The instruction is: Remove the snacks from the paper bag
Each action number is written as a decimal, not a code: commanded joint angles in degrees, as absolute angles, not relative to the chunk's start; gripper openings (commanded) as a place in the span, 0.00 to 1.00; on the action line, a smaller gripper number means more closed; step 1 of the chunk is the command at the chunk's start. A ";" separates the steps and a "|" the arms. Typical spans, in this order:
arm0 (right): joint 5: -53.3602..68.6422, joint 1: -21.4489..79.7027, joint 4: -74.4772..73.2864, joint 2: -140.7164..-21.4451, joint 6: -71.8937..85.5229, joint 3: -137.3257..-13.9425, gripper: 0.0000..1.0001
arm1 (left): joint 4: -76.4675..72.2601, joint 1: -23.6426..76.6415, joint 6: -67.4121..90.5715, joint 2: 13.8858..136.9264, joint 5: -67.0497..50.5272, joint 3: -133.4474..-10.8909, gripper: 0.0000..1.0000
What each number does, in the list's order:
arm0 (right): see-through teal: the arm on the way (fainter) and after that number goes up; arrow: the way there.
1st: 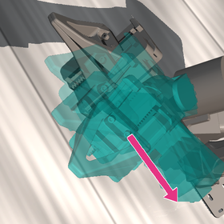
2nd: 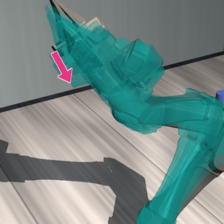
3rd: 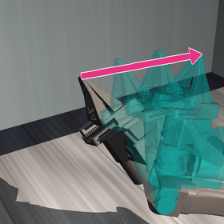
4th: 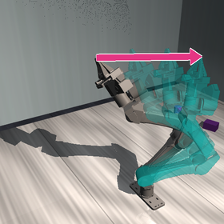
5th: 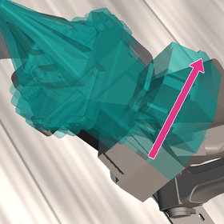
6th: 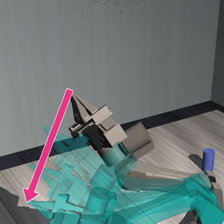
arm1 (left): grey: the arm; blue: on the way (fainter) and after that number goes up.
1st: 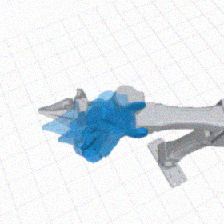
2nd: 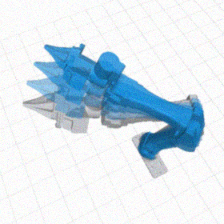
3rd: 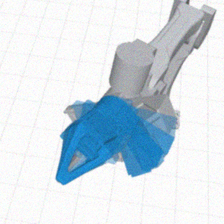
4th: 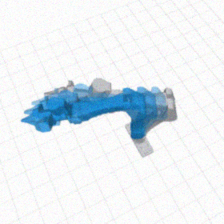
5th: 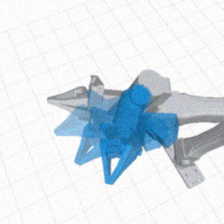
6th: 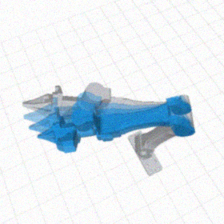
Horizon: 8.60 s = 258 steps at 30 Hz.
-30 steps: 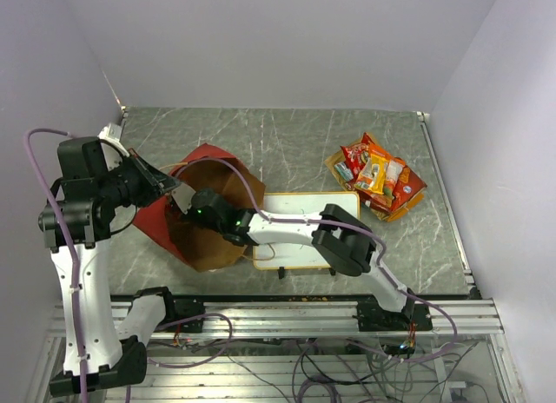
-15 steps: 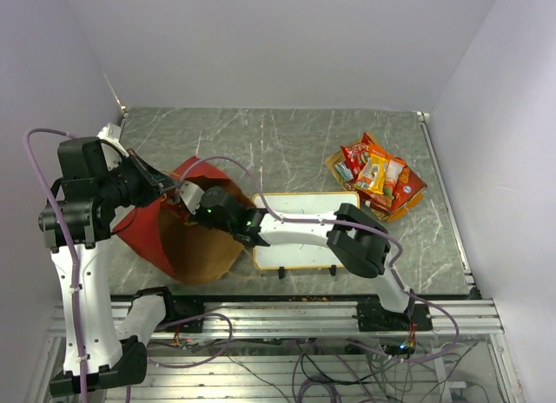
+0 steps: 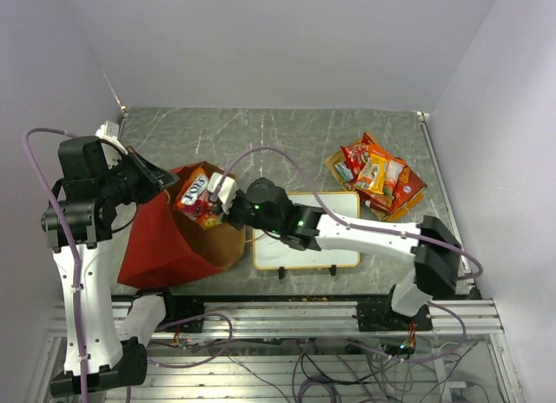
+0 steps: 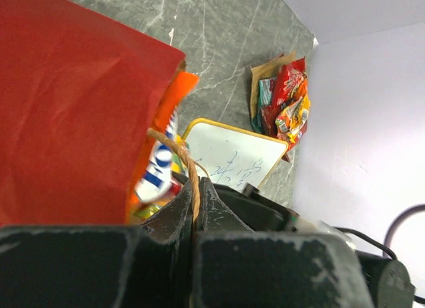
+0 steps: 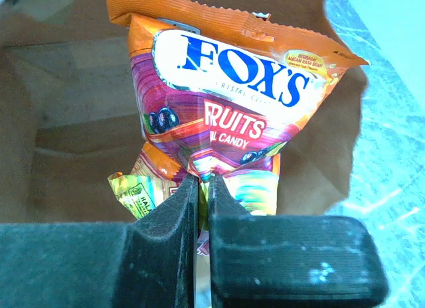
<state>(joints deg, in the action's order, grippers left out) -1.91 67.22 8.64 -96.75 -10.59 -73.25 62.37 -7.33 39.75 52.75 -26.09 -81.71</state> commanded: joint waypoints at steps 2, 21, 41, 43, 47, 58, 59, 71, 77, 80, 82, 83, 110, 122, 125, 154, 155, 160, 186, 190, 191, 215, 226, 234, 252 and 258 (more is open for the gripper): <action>-1.01 67.09 8.44 -86.33 -13.09 -68.24 0.00 | 57.18 -7.32 41.83 52.59 -27.24 -81.10 0.07; -18.27 65.21 11.22 -79.80 -20.99 -71.83 0.00 | 64.49 -7.59 38.35 58.80 -14.52 -89.73 0.07; -15.03 52.48 7.92 -77.19 -18.02 -75.79 0.00 | 83.51 -7.61 43.04 50.53 38.51 -80.38 0.12; -15.03 52.00 7.79 -76.75 -18.06 -75.37 0.00 | 84.88 -7.58 44.25 49.88 42.39 -80.12 0.14; -14.93 51.29 7.15 -76.24 -17.65 -74.62 0.00 | 85.78 -7.61 44.92 48.72 48.92 -79.93 0.23; -13.91 49.72 6.24 -76.11 -17.18 -74.09 0.00 | 85.78 -7.59 48.56 43.64 49.08 -83.95 0.56; -13.90 49.67 6.24 -76.19 -17.22 -74.09 0.00 | 85.76 -7.56 48.86 43.17 48.83 -84.22 0.56; -10.61 49.39 4.93 -77.00 -14.24 -75.16 0.00 | 85.87 -7.60 46.85 39.10 53.93 -84.04 0.44; -9.44 49.42 4.55 -77.48 -12.31 -75.46 0.00 | 85.77 -7.19 52.84 34.05 56.38 -84.68 0.52; -9.08 49.42 4.31 -77.98 -12.50 -76.40 0.00 | 85.78 -6.79 54.22 33.43 56.25 -85.66 0.69; -8.94 49.40 4.16 -78.25 -13.00 -76.75 0.00 | 85.74 -6.41 54.58 33.23 56.21 -86.73 0.78; -8.96 49.40 4.02 -78.35 -13.26 -76.87 0.00 | 85.78 -6.27 54.84 33.16 56.06 -87.29 0.87; -32.72 34.42 -23.34 -85.10 14.17 -86.47 0.00 | 59.07 -0.88 31.09 41.28 17.17 -98.34 0.95; -35.54 13.82 -33.62 -78.50 23.23 -79.46 0.00 | 58.78 -0.70 26.97 44.05 6.47 -97.64 0.94; -35.12 9.61 -33.59 -76.75 24.09 -76.58 0.00 | 58.54 -0.70 26.73 44.18 2.80 -96.77 0.94; -5.46 -5.55 -12.25 -79.66 17.77 -54.14 0.06 | 66.21 -0.70 24.37 47.64 -11.64 -96.85 0.91; -6.12 -5.56 -12.63 -80.29 17.55 -54.21 0.08 | 66.53 -0.70 24.23 47.64 -11.24 -97.07 0.91; -7.00 -5.58 -15.60 -81.29 17.05 -55.96 0.30 | 67.30 -0.66 24.26 48.13 -11.53 -97.84 0.91; -8.38 -3.92 -27.02 -76.22 14.14 -63.87 0.82 | 71.01 -0.70 25.63 47.80 -16.52 -100.61 0.89; -12.18 1.93 -31.87 -76.87 15.67 -69.27 0.97 | 69.96 -0.70 27.47 47.98 -16.70 -99.95 0.89; -13.59 4.13 -33.26 -77.09 16.60 -70.59 0.99 | 69.35 -0.70 28.09 48.06 -16.70 -99.68 0.89; -3.41 25.69 -47.98 -61.03 33.02 -95.00 1.00 | 70.98 -0.64 32.44 48.36 -13.58 -107.18 0.90; -9.98 25.67 -57.36 -53.32 34.51 -99.85 1.00 | 67.17 -0.53 35.68 47.97 -18.77 -109.41 0.91; -12.97 25.66 -60.67 -50.38 35.17 -101.87 1.00 | 62.99 -0.44 37.27 46.42 -19.31 -107.22 0.92; -15.36 25.64 -62.26 -51.64 33.96 -104.65 1.00 | 61.42 -0.35 38.24 45.77 -18.63 -104.14 0.91; -16.86 25.63 -61.61 -51.55 31.97 -104.60 1.00 | 60.04 -0.34 38.80 45.17 -18.28 -102.42 0.91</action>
